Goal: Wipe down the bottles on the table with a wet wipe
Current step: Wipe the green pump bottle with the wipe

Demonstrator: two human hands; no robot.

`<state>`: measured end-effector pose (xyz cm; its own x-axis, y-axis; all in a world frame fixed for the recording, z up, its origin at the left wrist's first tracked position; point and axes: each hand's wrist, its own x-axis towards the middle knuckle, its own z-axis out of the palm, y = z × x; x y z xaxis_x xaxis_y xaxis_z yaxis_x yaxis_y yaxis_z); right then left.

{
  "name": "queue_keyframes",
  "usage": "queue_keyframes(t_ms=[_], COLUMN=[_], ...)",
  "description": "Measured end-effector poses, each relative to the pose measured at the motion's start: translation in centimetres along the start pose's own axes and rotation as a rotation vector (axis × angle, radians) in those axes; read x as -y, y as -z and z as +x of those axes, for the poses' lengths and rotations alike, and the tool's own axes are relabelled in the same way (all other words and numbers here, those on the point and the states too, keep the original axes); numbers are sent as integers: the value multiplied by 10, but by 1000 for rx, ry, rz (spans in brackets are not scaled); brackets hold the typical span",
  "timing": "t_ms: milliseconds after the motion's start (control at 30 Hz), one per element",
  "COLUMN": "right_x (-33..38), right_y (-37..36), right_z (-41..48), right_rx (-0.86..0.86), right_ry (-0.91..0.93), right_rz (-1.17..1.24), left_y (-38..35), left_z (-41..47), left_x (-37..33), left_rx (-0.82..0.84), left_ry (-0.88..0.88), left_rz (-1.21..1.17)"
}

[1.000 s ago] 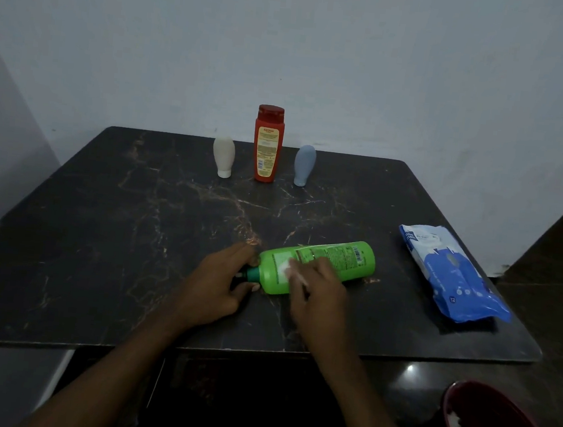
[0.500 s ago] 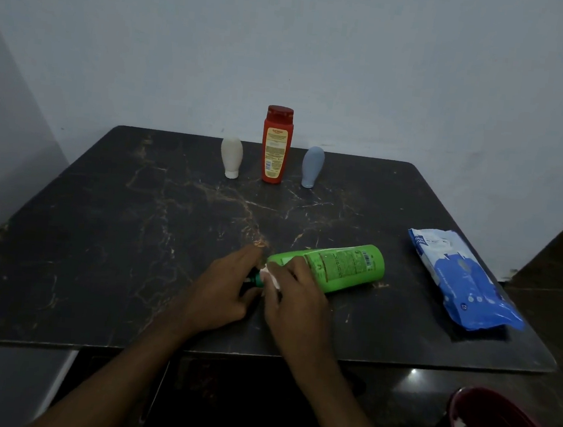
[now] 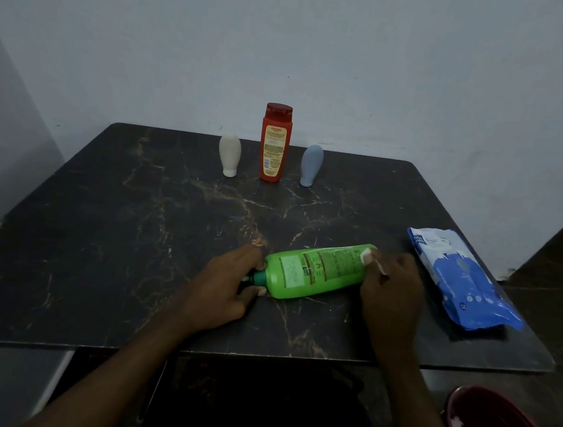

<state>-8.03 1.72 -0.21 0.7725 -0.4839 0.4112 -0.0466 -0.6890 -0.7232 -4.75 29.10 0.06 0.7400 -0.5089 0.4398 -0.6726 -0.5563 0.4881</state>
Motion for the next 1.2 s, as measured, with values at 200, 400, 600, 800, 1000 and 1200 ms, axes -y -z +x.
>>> queue_keyframes(t_ms=[200,400,600,800,1000,1200], right_x=[61,36,-26,-6,7,-16], right_y=[-45,-32,11,4,-8,2], right_z=[-61,-42,2,-12,-27,-4], right_rx=[204,171,-86,-61,103,-80], right_ry=[334,317,26,75,307,-44], right_rz=[19,24,39,75,76,121], left_y=[1,3,1,2,2,2], left_z=[0,-1,1,0,0,0], left_x=[-2,-4,-4,-3,-6,-6], left_rx=[14,12,22,12,9,5], left_ry=[-17,-24,-28,-18,-23,-23], left_rz=[26,51,57,66,77,76])
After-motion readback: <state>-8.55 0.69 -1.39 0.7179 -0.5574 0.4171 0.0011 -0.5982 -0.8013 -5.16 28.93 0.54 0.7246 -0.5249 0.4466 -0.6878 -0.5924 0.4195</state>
